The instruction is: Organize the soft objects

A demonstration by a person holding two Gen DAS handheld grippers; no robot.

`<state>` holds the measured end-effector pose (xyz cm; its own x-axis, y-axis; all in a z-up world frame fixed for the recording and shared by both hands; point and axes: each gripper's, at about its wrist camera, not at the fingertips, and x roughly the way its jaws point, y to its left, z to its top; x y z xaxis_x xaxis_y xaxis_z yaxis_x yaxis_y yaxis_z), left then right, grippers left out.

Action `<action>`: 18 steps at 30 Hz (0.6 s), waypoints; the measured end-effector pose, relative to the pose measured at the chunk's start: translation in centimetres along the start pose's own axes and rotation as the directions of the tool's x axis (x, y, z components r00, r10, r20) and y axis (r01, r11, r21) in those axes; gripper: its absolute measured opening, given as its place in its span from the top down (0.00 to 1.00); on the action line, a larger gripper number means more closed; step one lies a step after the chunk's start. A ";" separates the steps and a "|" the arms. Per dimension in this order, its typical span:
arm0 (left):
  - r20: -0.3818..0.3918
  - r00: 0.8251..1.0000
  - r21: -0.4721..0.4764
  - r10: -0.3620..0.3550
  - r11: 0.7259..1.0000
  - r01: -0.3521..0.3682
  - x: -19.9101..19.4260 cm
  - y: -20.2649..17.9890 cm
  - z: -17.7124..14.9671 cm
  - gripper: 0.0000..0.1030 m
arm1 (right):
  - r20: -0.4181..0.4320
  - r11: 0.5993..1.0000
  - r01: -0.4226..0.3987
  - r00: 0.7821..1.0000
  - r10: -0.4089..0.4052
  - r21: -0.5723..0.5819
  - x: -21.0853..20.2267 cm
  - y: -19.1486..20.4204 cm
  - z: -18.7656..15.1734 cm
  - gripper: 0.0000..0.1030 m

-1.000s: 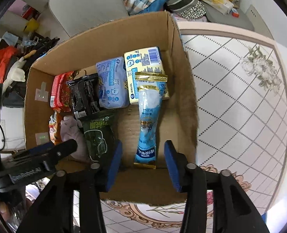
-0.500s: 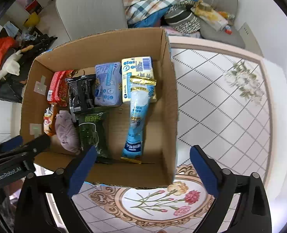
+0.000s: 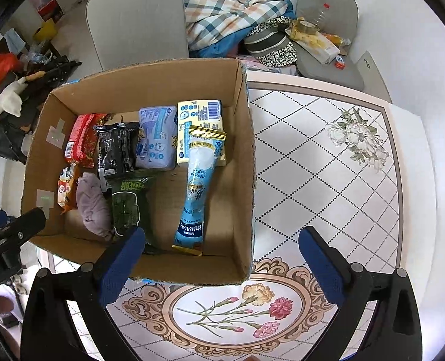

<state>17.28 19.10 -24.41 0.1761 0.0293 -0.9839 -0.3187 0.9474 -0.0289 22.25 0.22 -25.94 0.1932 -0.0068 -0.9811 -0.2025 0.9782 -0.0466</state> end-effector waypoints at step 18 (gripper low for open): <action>0.235 0.972 0.029 -0.028 0.999 0.022 -16.4 -1.7 -8.6 0.01 | 0.286 0.996 -0.083 0.955 0.083 -0.012 -19.8 -3.8 -8.1 0.00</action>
<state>6.91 14.24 -9.70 0.3989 0.0763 -0.9138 -0.2879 0.9566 -0.0458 11.38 -5.02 -7.85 0.4418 0.1344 -0.8870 -0.2294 0.9728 0.0331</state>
